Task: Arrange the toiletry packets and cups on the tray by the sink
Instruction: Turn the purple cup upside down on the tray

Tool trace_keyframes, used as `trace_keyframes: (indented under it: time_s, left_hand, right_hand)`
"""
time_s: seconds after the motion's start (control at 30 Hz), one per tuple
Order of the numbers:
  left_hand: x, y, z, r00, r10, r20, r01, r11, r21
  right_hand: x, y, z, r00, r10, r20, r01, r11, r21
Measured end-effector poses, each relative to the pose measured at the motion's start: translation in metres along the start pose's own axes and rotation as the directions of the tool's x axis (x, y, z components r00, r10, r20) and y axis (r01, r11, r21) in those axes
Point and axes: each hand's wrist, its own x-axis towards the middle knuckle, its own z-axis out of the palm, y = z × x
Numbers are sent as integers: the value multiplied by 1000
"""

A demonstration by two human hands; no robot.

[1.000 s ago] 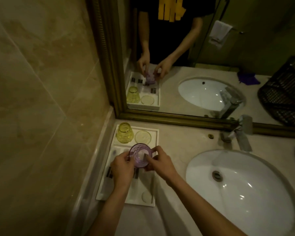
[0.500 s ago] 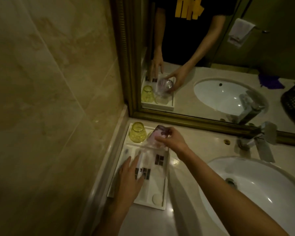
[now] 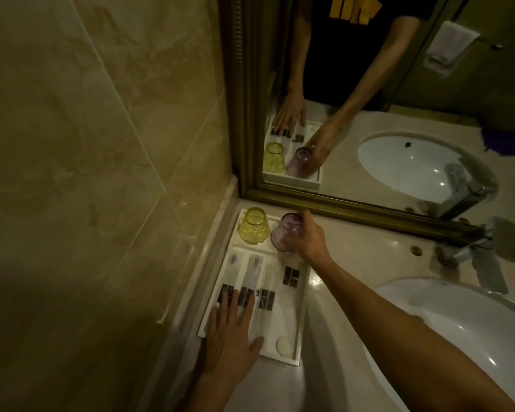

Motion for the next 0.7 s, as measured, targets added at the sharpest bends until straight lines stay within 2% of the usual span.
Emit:
trace_keyframes:
  time_s: [0.17, 0.33, 0.37, 0.43, 0.5, 0.53, 0.57, 0.6, 0.67, 0.7]
  left_hand:
    - [1, -2, 3, 1000, -5, 3, 5, 1000, 6]
    - [1, -2, 4, 1000, 4, -1, -4, 1000, 12]
    - [1, -2, 4, 1000, 9, -5, -9, 1000, 10]
    - [0, -3, 3, 1000, 8, -23, -9, 1000, -6]
    - [-1, -1, 2, 998, 12, -54, -13, 1000, -7]
    - [-2, 1, 2, 998, 21, -66, -21, 1000, 1]
    - [-3, 2, 2, 996, 32, -82, -32, 999, 3]
    - [-3, 3, 3, 995, 40, -93, -40, 999, 3]
    - [-5, 3, 7, 995, 49, -88, -48, 999, 10]
    - [-5, 2, 10, 996, 48, -77, -47, 999, 15]
  right_hand:
    - [-1, 4, 5, 999, -6, 42, 4, 999, 51]
    - [1, 2, 5, 997, 36, 73, -37, 999, 17]
    - [0, 0, 2, 998, 48, 47, -49, 999, 15]
    - [-14, -1, -3, 994, 27, -104, -27, 1000, 4]
    - [-41, 2, -1, 964, -158, -212, 132, 982, -132]
    - [-59, 5, 4, 941, -291, -175, 243, 938, -248]
    - [-76, 11, 11, 916, -393, -77, 342, 868, -361]
    - [-93, 17, 20, 899, -435, 46, 408, 795, -450]
    - [-118, 28, 37, 899, -367, 237, 435, 705, -560]
    - [-127, 33, 44, 904, -318, 284, 427, 687, -589]
